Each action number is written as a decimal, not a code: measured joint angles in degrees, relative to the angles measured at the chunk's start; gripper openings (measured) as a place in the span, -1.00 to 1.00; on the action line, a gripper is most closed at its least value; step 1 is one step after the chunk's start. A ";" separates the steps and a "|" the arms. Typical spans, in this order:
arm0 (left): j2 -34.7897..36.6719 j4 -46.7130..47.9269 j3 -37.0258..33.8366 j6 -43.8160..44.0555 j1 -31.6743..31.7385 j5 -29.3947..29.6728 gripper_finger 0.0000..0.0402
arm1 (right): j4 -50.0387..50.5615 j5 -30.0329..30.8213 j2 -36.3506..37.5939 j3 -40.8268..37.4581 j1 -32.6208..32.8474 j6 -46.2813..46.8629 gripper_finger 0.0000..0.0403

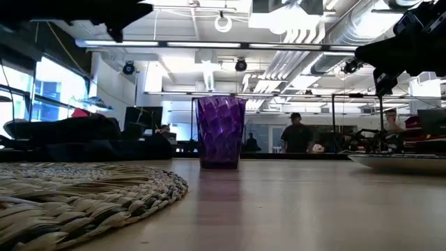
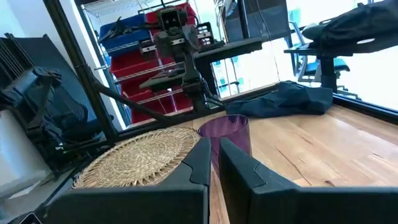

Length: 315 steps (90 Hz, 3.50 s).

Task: Set table place
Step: Move the purple cup to the top right of the table

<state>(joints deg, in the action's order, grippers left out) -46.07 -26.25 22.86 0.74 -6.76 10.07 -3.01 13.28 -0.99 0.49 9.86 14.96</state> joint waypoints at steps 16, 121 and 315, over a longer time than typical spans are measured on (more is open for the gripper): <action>-10.84 8.18 9.32 -0.49 0.00 -0.64 -0.36 | 0.00 0.02 0.00 0.00 0.00 0.00 -1.00; -46.27 44.89 44.67 -8.92 5.56 -5.77 0.29 | -0.74 0.82 -0.01 0.01 -0.02 0.64 -1.00; -42.26 67.07 46.11 5.18 0.48 2.69 0.29 | -5.59 7.72 -75.23 46.55 -3.51 -24.05 -0.34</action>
<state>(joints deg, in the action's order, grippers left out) -88.33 40.82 68.97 5.91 -6.28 12.75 -8.59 20.99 -76.23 47.04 6.35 -9.09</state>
